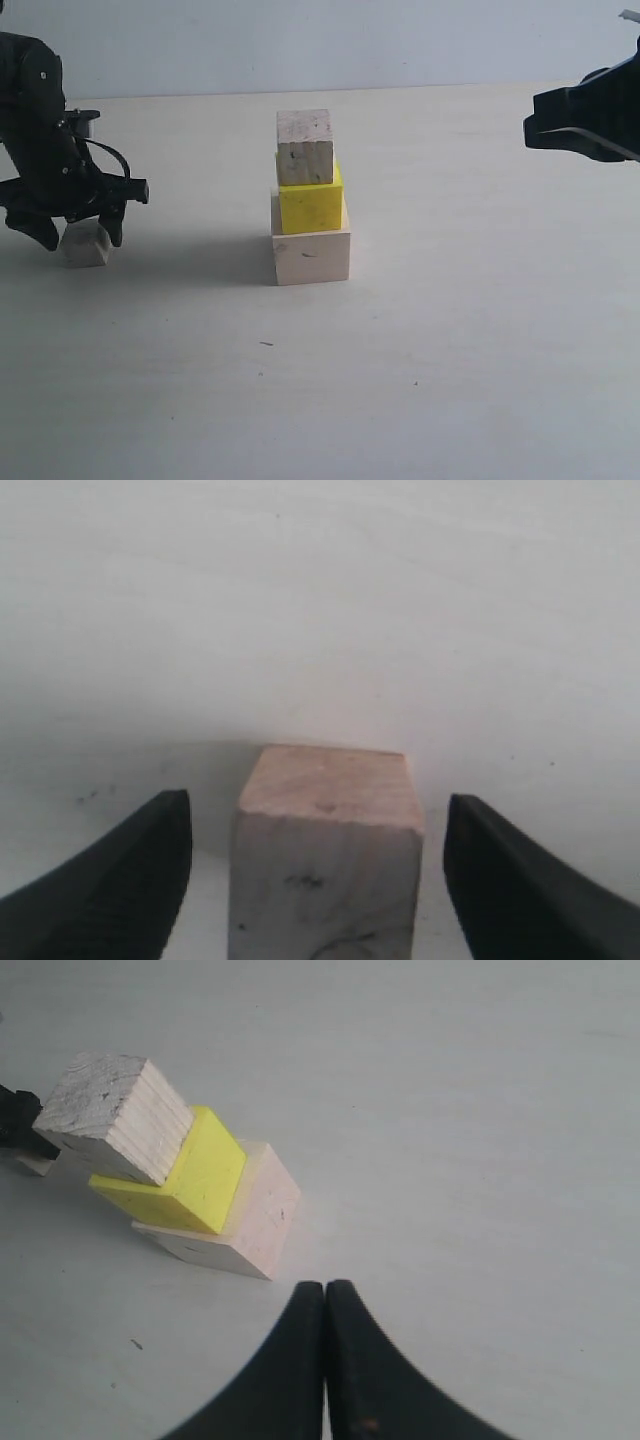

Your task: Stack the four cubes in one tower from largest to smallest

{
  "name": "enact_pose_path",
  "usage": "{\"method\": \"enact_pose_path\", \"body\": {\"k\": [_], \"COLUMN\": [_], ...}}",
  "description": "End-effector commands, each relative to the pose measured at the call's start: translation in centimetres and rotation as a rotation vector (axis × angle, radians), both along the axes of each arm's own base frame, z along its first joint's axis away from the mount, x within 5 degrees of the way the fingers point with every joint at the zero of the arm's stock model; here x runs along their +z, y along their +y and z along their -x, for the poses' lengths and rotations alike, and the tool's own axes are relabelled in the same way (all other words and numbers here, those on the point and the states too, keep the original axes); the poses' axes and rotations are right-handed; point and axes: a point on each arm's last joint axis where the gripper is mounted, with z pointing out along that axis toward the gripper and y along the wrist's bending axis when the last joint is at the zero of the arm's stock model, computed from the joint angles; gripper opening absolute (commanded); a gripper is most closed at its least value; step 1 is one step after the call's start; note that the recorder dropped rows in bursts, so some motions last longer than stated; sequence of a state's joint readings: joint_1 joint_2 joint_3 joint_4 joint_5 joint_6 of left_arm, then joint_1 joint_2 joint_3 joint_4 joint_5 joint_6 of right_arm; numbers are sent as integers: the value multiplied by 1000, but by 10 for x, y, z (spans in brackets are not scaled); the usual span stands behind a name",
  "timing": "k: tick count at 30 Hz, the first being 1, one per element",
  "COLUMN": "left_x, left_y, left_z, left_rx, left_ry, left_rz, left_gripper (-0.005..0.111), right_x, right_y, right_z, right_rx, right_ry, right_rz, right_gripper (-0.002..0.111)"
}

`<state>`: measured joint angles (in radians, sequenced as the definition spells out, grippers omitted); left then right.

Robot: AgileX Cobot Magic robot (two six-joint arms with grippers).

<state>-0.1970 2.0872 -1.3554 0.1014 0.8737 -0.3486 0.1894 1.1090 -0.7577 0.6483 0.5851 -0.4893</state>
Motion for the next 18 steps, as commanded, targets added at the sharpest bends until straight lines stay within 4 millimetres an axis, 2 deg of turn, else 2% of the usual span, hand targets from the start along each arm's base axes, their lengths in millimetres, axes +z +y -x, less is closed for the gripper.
{"method": "enact_pose_path", "body": {"k": [1, 10, 15, 18], "left_x": [1, 1, 1, 4], "left_y": [-2, 4, 5, 5], "left_z": [-1, -3, -4, -5], "left_rx": [-5, 16, -5, -9], "left_ry": [-22, -28, -29, -32], "left_rz": [12, 15, 15, 14], "left_gripper": [69, 68, 52, 53], "right_x": [0, 0, 0, 0], "right_y": [-1, -1, -1, 0], "right_z": [1, 1, 1, 1], "right_rx": [2, 2, 2, 1], "right_ry": [-2, 0, 0, 1], "right_rz": [2, -1, -1, -3], "right_gripper": [0, 0, 0, 0]}}
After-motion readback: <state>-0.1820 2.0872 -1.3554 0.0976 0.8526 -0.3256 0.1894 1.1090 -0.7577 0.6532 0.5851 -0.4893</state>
